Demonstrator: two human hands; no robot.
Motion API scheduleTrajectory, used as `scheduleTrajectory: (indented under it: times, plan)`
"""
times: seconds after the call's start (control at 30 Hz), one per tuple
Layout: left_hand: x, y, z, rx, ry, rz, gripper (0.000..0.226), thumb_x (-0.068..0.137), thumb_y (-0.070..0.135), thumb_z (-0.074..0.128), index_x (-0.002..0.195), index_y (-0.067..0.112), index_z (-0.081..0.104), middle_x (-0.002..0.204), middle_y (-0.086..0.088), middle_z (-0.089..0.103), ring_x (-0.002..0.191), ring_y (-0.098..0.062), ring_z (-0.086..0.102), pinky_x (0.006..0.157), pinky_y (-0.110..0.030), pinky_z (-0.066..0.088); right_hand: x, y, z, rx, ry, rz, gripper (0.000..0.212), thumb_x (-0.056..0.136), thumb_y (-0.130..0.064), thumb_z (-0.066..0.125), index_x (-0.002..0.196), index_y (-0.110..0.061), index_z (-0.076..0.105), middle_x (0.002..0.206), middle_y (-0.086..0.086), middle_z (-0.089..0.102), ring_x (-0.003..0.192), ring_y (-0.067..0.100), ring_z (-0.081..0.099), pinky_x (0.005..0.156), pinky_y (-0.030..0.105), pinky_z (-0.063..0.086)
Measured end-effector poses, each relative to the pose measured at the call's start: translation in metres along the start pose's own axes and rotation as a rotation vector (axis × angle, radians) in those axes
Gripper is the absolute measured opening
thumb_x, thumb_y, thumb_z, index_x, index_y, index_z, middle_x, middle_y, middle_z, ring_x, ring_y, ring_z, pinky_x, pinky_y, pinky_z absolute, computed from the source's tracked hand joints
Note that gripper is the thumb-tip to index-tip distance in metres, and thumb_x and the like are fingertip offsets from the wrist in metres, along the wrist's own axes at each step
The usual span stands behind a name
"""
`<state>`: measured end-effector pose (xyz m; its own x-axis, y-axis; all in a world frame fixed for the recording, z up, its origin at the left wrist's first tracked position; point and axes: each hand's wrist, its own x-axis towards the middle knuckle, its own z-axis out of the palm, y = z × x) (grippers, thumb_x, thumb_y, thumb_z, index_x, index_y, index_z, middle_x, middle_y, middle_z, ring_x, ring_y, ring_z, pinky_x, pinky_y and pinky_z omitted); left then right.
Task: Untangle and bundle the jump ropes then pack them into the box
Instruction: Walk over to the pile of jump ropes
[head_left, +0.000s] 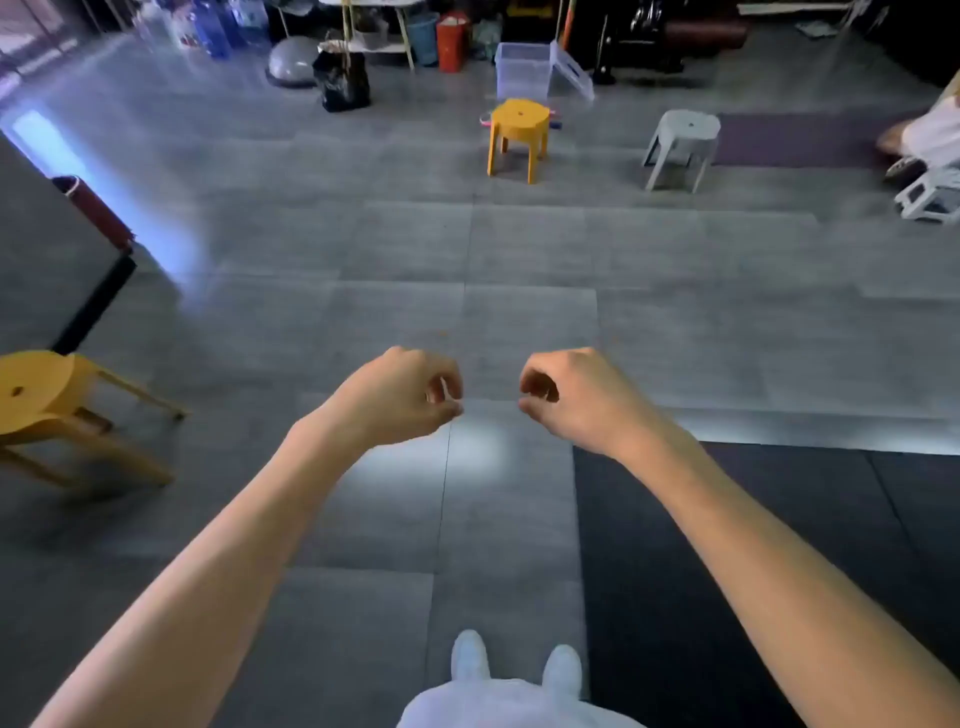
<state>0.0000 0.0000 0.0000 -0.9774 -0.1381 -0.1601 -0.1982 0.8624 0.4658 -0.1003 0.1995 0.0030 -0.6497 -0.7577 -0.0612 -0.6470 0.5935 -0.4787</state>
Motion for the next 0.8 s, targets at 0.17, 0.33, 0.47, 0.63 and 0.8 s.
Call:
scheduleTrajectory:
  times: [0.17,0.33,0.47,0.63,0.8]
  plan:
    - [-0.005,-0.029,0.038,-0.038,-0.096,-0.082,0.002,0.085,0.033,0.064,0.086,0.034,0.063,0.074,0.021,0.061,0.076,-0.004,0.059,0.075,-0.037,0.055,-0.004,0.007,0.042,0.077,-0.044,0.116,0.006,0.086,-0.027,0.067,0.09,-0.023,0.065,0.082,-0.012,0.063,0.08,0.013,0.06,0.071,0.03,0.05]
    - [0.004,-0.054,0.06,-0.091,-0.152,-0.105,0.001,0.085,0.035,0.063,0.085,0.035,0.062,0.075,0.02,0.062,0.076,-0.005,0.059,0.073,-0.035,0.055,0.008,0.015,0.077,0.126,-0.112,0.167,0.006,0.087,-0.026,0.068,0.09,-0.022,0.066,0.08,-0.012,0.062,0.078,0.011,0.059,0.075,0.033,0.052]
    - [0.03,-0.071,0.063,-0.113,-0.182,-0.13,0.001,0.084,0.035,0.063,0.083,0.035,0.062,0.076,0.018,0.062,0.076,-0.003,0.058,0.074,-0.034,0.054,0.032,0.026,0.086,0.144,-0.152,0.195,0.008,0.087,-0.026,0.067,0.092,-0.021,0.067,0.08,-0.011,0.063,0.079,0.012,0.059,0.076,0.035,0.052]
    - [0.099,-0.09,0.056,-0.117,-0.212,-0.138,0.003,0.085,0.034,0.063,0.084,0.036,0.062,0.074,0.018,0.062,0.077,-0.006,0.057,0.075,-0.033,0.053,0.093,0.058,0.08,0.192,-0.141,0.247,0.008,0.086,-0.026,0.066,0.093,-0.022,0.067,0.081,-0.013,0.064,0.08,0.012,0.061,0.078,0.038,0.054]
    - [0.193,-0.1,0.029,-0.101,-0.211,-0.182,0.003,0.085,0.035,0.064,0.084,0.036,0.062,0.074,0.017,0.062,0.073,-0.006,0.058,0.072,-0.031,0.053,0.18,0.098,0.055,0.238,-0.175,0.252,0.007,0.087,-0.024,0.067,0.094,-0.022,0.066,0.083,-0.012,0.064,0.081,0.012,0.062,0.078,0.039,0.054]
